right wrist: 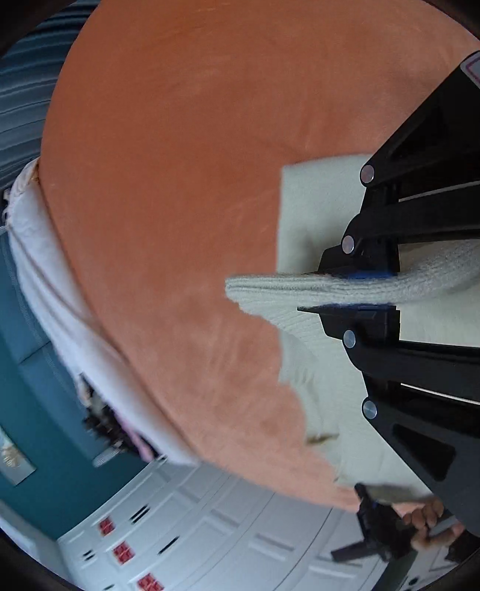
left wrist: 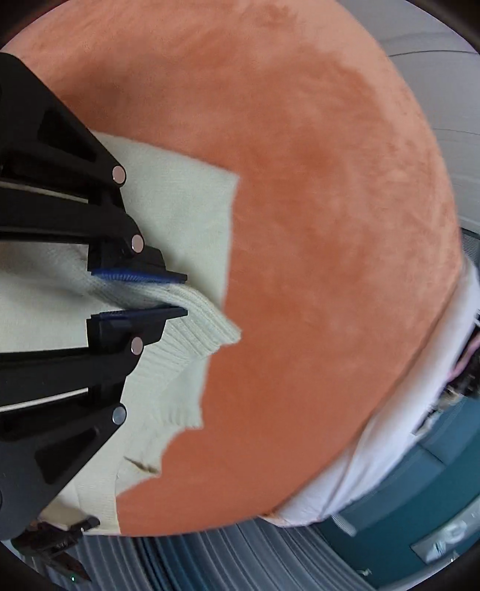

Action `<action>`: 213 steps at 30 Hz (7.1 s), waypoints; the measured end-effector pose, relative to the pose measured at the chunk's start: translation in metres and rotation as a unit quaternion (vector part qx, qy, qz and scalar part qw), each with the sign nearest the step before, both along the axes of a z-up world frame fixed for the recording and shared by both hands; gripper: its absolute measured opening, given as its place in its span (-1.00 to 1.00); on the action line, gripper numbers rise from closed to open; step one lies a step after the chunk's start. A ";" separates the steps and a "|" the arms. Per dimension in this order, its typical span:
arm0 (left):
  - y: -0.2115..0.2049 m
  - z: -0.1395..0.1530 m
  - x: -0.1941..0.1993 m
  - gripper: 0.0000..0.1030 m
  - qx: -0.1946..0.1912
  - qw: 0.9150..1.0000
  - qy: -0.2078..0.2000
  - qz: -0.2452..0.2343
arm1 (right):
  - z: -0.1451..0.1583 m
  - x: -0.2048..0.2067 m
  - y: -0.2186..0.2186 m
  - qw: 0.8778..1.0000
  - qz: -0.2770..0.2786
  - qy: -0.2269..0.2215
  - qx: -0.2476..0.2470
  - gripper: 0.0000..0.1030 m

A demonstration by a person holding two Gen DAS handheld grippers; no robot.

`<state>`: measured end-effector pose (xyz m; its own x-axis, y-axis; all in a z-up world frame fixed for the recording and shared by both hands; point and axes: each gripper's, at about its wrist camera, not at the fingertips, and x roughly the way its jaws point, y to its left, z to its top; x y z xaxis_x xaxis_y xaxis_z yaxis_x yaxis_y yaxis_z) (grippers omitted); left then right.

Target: Fold small clothes

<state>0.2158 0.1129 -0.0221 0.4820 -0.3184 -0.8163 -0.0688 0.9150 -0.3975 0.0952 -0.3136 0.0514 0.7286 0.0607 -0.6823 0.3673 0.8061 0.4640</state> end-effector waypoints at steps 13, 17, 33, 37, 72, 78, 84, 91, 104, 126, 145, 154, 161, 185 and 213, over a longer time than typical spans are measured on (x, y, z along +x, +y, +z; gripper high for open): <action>0.000 -0.034 -0.015 -0.67 0.067 0.997 -0.034 0.007 | -0.010 -0.004 0.023 0.993 -0.053 0.043 -0.099 -0.45; -0.011 -0.038 -0.025 -0.61 0.096 0.992 -0.080 0.005 | -0.010 -0.004 0.076 0.997 0.045 0.019 -0.056 -0.36; 0.005 -0.047 -0.011 -0.56 0.040 0.996 -0.084 0.010 | -0.072 -0.027 0.029 0.999 -0.016 0.046 -0.017 -1.00; 0.002 -0.046 -0.011 -0.55 0.049 0.995 -0.083 0.008 | -0.074 -0.036 0.014 0.998 -0.034 0.058 -0.008 -1.00; -0.026 -0.004 0.013 -0.69 0.048 0.997 -0.021 -0.053 | -0.001 0.046 0.033 0.996 0.058 0.041 -0.052 -0.81; 0.003 -0.038 0.015 -0.72 0.067 0.997 0.001 -0.025 | -0.079 0.018 -0.036 0.991 -0.033 0.126 0.010 -0.88; -0.010 -0.031 0.015 -0.64 0.094 0.995 0.003 -0.024 | -0.044 0.026 -0.012 0.989 -0.042 0.126 -0.071 -0.68; -0.031 0.031 -0.038 0.30 0.053 0.996 -0.069 -0.021 | 0.004 0.013 0.081 0.993 0.069 0.058 -0.073 -0.53; -0.022 -0.013 -0.079 0.28 0.119 0.989 -0.040 -0.079 | -0.053 -0.055 0.011 0.992 -0.011 0.124 -0.036 -1.00; 0.068 -0.018 -0.153 -0.77 -0.088 0.992 0.037 0.086 | -0.035 -0.151 0.023 0.989 -0.051 0.082 0.108 -0.78; 0.050 0.024 -0.166 0.26 0.027 0.997 -0.037 0.055 | 0.040 -0.138 0.083 0.995 0.008 0.077 -0.059 -0.67; 0.068 -0.019 -0.147 0.69 -0.036 0.991 0.051 0.120 | 0.010 -0.011 0.206 0.977 0.174 0.106 -0.062 -0.84; 0.076 -0.038 -0.152 0.90 -0.063 0.989 0.055 0.120 | -0.042 0.013 0.209 0.968 0.186 0.156 -0.058 -0.92; -0.100 0.126 -0.157 -0.68 -0.095 0.979 -0.114 -0.138 | -0.045 -0.001 0.179 0.976 0.191 0.104 0.027 -0.94; -0.149 0.011 -0.237 0.53 0.128 0.957 -0.055 -0.254 | -0.026 -0.072 0.052 0.946 0.137 0.057 0.288 0.55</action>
<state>-0.0216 -0.0361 -0.0109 0.4063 -0.3311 -0.8516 0.4399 0.8878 -0.1353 0.0233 -0.2620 0.0257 0.5548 0.6227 -0.5518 0.2557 0.5035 0.8253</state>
